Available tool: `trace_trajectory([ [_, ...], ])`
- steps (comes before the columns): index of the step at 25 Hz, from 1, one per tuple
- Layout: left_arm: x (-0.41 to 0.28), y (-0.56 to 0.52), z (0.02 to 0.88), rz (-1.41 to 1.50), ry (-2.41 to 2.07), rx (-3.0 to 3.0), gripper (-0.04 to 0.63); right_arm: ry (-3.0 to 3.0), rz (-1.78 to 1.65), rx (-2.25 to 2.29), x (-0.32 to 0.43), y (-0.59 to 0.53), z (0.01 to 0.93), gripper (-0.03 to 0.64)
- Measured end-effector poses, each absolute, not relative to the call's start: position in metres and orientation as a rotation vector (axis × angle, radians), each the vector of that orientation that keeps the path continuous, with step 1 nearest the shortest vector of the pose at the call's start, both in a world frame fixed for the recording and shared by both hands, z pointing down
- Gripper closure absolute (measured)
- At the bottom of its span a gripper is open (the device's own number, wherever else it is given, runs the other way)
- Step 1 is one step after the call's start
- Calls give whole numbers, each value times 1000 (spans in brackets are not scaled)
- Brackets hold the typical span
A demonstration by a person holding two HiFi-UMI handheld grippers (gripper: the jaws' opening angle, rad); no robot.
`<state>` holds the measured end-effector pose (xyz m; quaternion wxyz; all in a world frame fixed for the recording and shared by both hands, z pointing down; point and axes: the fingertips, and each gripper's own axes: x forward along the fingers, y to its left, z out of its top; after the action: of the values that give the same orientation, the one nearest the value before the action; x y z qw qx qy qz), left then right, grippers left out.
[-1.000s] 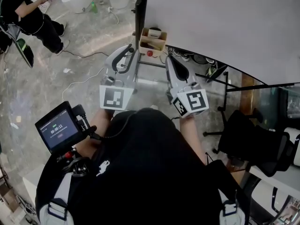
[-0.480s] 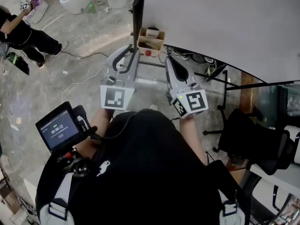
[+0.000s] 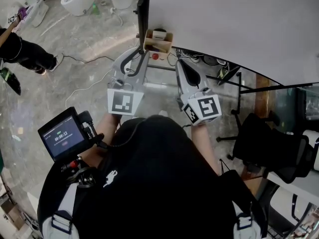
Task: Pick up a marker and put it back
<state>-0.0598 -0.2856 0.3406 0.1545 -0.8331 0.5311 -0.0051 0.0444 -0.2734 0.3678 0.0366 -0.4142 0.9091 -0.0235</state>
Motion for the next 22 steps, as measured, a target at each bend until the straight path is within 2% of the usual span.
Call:
trace_trajectory([
  [9,-53,-297,341,11,1520,-2427,518,2774,-67,-1314,57,-273,365,607],
  [22,-27,-322,361,-103,1389,-2418,518,2745,-81,-1401,80,-272,365,607],
])
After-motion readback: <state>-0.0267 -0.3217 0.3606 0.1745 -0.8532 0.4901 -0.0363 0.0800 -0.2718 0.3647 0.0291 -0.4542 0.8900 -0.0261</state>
